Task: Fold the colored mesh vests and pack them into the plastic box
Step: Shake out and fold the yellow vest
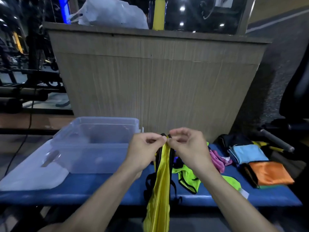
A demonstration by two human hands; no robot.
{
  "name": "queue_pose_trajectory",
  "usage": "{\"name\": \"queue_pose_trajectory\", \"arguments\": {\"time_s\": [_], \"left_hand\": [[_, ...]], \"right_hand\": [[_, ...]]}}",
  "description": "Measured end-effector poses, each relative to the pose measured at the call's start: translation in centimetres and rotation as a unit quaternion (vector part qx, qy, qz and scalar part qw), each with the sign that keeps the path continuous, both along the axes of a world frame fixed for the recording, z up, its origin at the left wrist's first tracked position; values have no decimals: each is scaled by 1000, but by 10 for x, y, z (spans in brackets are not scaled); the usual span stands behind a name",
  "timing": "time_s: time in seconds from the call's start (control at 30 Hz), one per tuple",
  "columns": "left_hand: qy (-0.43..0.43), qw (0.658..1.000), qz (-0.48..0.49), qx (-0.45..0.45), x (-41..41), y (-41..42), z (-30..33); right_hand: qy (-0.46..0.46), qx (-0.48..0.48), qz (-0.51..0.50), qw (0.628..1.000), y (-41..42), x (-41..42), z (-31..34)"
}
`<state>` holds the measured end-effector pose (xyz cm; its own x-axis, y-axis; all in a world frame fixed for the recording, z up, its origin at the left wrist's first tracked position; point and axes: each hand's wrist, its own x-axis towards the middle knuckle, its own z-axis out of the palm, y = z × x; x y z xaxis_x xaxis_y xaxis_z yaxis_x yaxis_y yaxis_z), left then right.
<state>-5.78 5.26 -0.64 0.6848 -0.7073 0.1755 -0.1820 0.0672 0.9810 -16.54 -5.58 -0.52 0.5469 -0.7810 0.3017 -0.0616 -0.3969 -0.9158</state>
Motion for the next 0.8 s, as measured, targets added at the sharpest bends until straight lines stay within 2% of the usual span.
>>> {"name": "queue_pose_trajectory", "arguments": {"time_s": [0.13, 0.27, 0.33, 0.43, 0.57, 0.67, 0.8], "left_hand": [[3, 999, -41, 6, -6, 4, 6], [114, 983, -144, -6, -9, 14, 18], [113, 976, -188, 1, -10, 22, 20], [-15, 979, -196, 46, -7, 34, 13], [-208, 973, -100, -29, 4, 54, -8], [-325, 939, -28, -108, 5, 66, -9], [-435, 886, -15, -160, -11, 67, 6]], "right_hand": [[33, -78, -10, 996, 13, -8, 4], [38, -161, -18, 986, 15, -16, 7], [20, -168, -5, 986, 10, -19, 6], [-23, -107, 63, 992, -6, -30, 12], [-57, -55, 150, 986, -33, -51, 40], [-65, -71, 169, 981, -46, -58, 60], [-65, -93, 173, 978, -49, -57, 77]]}}
